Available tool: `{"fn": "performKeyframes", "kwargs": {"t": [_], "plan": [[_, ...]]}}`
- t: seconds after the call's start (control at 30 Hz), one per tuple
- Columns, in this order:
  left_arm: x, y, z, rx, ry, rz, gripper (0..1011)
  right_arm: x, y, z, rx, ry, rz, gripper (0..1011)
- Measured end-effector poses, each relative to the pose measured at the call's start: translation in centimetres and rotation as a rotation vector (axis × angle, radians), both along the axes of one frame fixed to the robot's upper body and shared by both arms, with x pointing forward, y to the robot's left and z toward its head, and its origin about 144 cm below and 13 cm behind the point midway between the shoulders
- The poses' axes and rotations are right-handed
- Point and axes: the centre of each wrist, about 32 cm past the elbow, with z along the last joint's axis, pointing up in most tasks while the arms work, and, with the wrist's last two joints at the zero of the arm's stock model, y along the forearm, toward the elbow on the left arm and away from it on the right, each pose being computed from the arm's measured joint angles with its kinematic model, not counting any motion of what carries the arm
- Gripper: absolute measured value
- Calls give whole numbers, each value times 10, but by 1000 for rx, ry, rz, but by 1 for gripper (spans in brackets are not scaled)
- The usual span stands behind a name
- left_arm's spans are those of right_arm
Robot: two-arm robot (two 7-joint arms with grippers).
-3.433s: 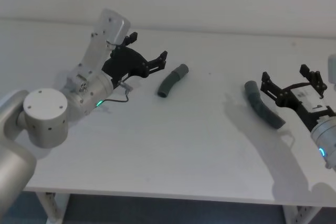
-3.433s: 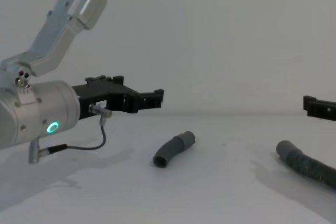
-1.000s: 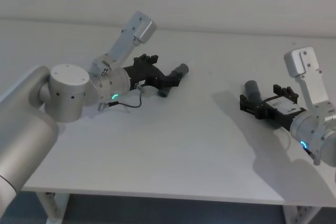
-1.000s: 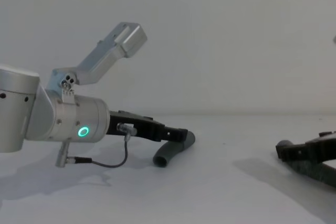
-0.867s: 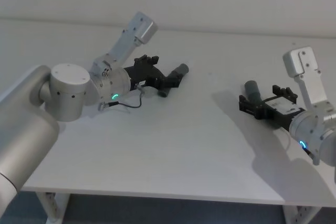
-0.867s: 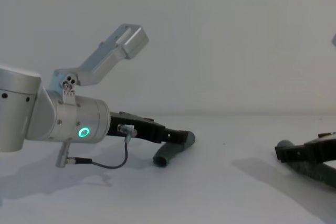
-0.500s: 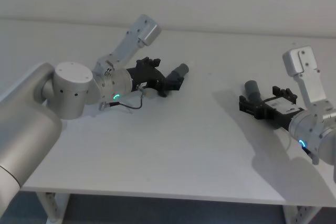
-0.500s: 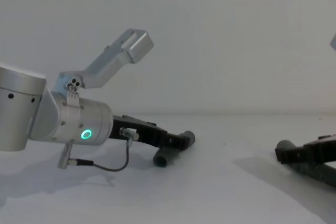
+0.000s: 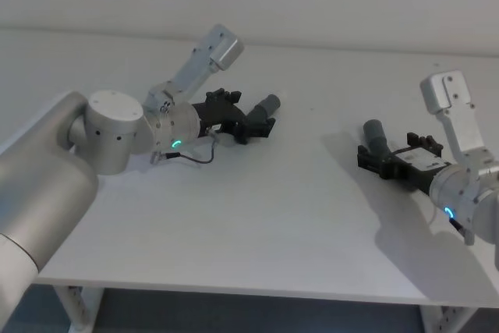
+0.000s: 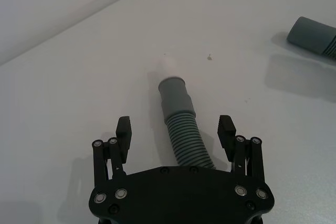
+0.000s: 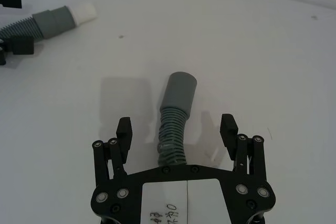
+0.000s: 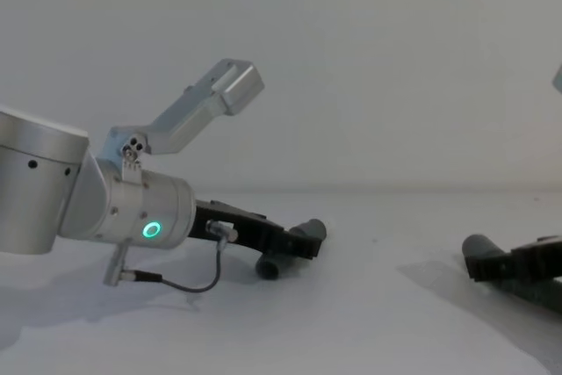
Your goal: Use both hands to pick up one end of the pipe from the table, align the ends, and insert them.
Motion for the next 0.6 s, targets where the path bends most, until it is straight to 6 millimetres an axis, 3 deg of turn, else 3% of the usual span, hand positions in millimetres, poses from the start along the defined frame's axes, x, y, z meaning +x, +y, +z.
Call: {"fn": "performKeyframes", "kwargs": {"t": [0.6], "plan": [[2, -2, -3, 3, 0, -5, 1001, 3, -1, -4, -8, 36, -1, 1001]]}}
